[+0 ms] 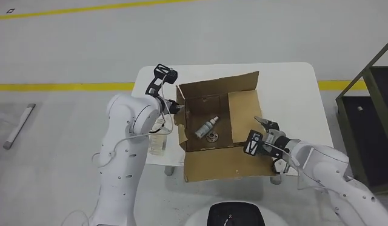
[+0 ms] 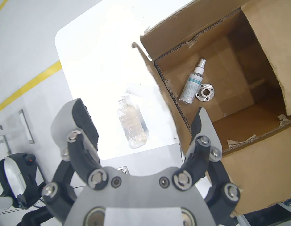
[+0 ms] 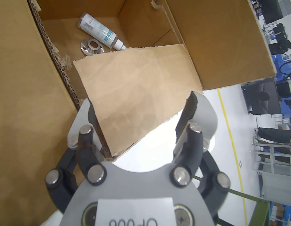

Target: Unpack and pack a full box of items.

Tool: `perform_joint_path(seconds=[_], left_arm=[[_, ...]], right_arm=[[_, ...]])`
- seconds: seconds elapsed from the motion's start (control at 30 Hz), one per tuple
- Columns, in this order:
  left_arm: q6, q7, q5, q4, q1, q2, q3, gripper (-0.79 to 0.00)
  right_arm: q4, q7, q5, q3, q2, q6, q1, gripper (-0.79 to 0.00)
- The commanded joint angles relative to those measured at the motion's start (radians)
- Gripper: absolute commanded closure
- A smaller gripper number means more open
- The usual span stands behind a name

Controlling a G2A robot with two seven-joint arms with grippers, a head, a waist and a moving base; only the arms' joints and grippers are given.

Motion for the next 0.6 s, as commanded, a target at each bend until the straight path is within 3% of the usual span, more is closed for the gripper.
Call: perform_joint_path(seconds=[0.0,0.1,0.2,0.4,0.57], left_arm=[[0.000,0.000,-0.002,0.001,-0.002,0.001,0.003,-0.785],[0.003,-0.002,-0.004,0.002,-0.003,0.003,0.004,-0.785],[0.003,-0.004,-0.006,0.002,-0.003,0.005,0.006,-0.785],[0.002,-0.009,-0.007,-0.002,-0.002,0.010,0.009,-0.785],[0.006,-0.010,-0.013,-0.003,-0.002,0.014,0.011,-0.785]], right_arm=[[-0.013,-0.005,0.013,0.013,0.001,0.012,-0.013,-0.160],[-0.030,-0.013,0.035,0.033,0.001,0.033,-0.035,-0.105],[-0.036,-0.027,0.082,0.056,-0.001,0.081,-0.059,0.000],[-0.044,-0.049,0.216,0.102,-0.007,0.182,-0.104,0.000],[-0.046,-0.085,0.413,0.153,-0.017,0.288,-0.143,0.000]])
